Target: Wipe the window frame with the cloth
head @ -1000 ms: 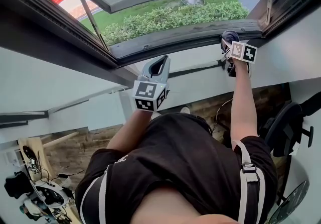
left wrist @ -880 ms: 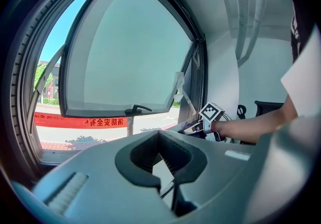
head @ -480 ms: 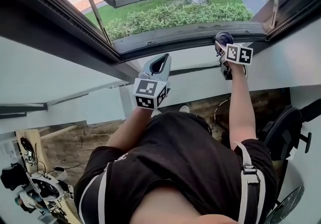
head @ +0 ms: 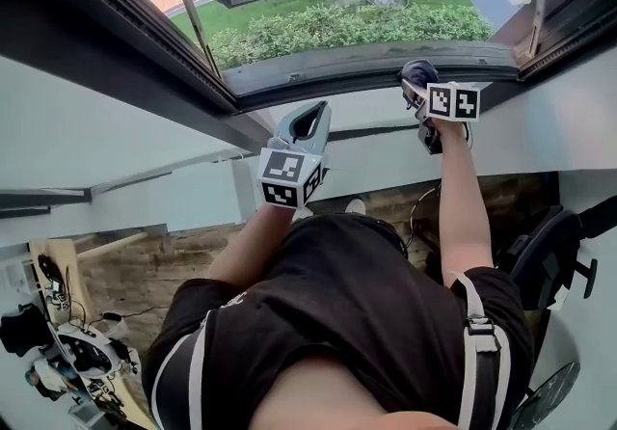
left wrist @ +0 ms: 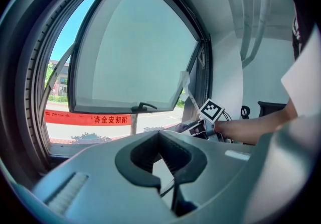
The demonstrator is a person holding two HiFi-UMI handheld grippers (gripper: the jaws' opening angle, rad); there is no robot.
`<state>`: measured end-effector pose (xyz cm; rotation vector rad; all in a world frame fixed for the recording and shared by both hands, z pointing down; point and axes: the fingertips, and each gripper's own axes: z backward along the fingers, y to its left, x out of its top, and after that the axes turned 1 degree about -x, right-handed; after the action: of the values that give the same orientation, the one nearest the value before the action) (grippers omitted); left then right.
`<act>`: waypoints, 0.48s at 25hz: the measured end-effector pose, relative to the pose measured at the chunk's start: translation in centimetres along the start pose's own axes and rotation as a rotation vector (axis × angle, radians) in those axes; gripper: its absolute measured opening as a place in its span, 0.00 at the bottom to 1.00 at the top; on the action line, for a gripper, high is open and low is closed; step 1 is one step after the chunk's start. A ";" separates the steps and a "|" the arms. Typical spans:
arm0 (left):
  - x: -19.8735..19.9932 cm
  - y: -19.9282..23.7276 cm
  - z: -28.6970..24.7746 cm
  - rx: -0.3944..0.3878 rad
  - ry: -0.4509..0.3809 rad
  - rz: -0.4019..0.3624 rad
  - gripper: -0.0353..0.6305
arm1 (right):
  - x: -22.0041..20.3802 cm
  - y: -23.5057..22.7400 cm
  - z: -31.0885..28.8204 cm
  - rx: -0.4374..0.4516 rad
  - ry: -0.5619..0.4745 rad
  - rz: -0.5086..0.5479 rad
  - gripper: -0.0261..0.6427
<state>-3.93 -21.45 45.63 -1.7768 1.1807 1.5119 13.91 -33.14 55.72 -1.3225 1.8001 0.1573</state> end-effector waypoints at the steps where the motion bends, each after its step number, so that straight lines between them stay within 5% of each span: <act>1: 0.0 0.1 0.1 0.003 0.000 0.001 0.06 | -0.1 0.6 -0.2 0.010 0.007 0.008 0.13; 12: -0.4 2.3 1.9 0.061 -0.007 0.019 0.06 | -1.5 8.8 -3.9 0.112 0.084 0.148 0.13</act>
<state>-6.92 -20.90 45.90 -1.7239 1.2305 1.4762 4.56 -30.46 55.88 -1.1323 1.9494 0.0810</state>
